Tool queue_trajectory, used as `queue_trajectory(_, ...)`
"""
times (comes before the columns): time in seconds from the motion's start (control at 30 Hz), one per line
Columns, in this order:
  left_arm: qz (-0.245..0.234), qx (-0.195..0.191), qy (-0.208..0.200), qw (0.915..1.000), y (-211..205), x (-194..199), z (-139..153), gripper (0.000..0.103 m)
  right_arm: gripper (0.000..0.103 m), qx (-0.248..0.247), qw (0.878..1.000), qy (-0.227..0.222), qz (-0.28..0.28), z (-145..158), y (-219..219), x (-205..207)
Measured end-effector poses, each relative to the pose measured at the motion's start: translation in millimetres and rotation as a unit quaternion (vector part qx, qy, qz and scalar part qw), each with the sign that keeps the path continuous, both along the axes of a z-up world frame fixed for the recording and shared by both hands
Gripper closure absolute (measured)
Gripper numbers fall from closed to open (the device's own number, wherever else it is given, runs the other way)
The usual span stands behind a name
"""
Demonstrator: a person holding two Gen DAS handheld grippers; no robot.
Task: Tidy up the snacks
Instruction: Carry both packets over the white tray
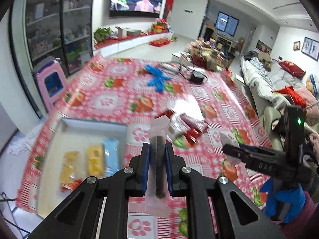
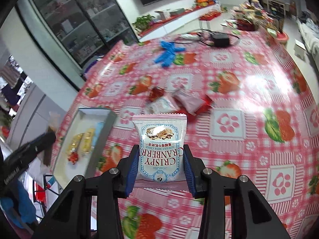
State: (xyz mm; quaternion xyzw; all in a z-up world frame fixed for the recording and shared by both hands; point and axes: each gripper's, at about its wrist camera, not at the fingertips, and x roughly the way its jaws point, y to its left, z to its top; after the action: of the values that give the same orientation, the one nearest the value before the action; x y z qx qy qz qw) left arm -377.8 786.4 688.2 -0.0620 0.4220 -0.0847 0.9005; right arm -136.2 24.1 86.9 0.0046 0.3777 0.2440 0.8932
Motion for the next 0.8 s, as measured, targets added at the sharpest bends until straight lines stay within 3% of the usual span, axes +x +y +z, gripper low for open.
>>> queue_trajectory(0.2, 0.049, 0.021, -0.025, 0.9983, 51.9, 5.3, 26.7, 0.086, 0.060, -0.001, 0.999, -0.016, 0.050, 19.3, 48.6, -9.5)
queue_trajectory(0.37, 0.084, 0.036, -0.025, 0.9955, 88.7, 9.8, 23.3, 0.086, 0.060, -0.017, 0.995, -0.020, 0.094, 22.7, 101.3, -12.8)
queue_trajectory(0.53, 0.107, 0.057, 0.001, 0.9926, 113.5, 13.1, -13.4, 0.086, 0.060, -0.036, 0.992, -0.013, 0.123, 11.8, 147.4, -10.2)
queue_trajectory(0.8, 0.125, 0.036, 0.072, 0.9888, 139.3, 19.0, -86.1, 0.086, 0.060, -0.077, 0.985, 0.028, 0.153, -31.3, 208.5, 3.7)
